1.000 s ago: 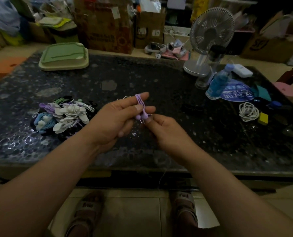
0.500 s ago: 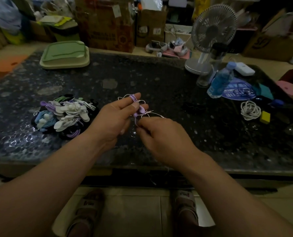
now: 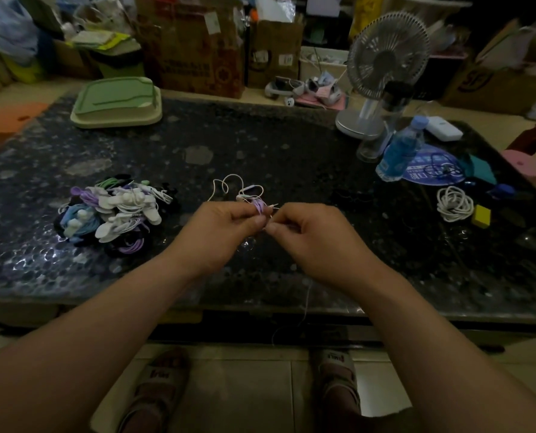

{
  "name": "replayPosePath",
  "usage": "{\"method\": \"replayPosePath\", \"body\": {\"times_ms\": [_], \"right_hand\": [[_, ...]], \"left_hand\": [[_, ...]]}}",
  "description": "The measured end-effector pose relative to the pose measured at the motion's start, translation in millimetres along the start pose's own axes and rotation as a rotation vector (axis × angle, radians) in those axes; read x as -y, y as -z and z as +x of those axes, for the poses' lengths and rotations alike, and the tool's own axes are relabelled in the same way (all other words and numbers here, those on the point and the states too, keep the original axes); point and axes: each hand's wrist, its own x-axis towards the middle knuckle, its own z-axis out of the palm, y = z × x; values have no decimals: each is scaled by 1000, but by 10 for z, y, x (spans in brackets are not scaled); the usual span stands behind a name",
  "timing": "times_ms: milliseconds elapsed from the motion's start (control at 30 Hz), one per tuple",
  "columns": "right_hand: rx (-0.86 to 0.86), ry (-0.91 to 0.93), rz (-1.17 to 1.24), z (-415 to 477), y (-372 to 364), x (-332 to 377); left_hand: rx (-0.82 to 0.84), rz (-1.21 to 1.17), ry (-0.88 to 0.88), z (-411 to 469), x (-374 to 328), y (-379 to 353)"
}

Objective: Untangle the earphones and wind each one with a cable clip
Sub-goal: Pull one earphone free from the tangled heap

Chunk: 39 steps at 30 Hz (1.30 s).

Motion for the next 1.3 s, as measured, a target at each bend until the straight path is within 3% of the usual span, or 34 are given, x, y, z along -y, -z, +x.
{"method": "replayPosePath", "body": {"times_ms": [100,400,600,700,767,933,1033,1167,1300], "right_hand": [[11,-45,26,20,87,-23],[64,-72,204,11,259,-77],[275,-285,969,-3,310,-91],[323,-334,1107,-23,170,-16],[266,-348,1076,-11,29,-2],[239,-287,597,-78,-149,53],[228,-204,510,-123,-174,125],[226,-141,393,-147,-223,149],[270,-82,284,-206,-260,193]], "left_hand": [[185,230,-37,-11,46,56],[412,274,-9,-59,-100,49],[484,-181,72,-194,-309,12],[423,-298,73,-214,-355,-40],[292,-354,65,-152,-296,-25],[13,-366,71,-29,-237,101],[-33,-249,62,-42,-222,109],[-111,-271,84,-60,-238,73],[-135,-80,64,0,-149,146]]}}
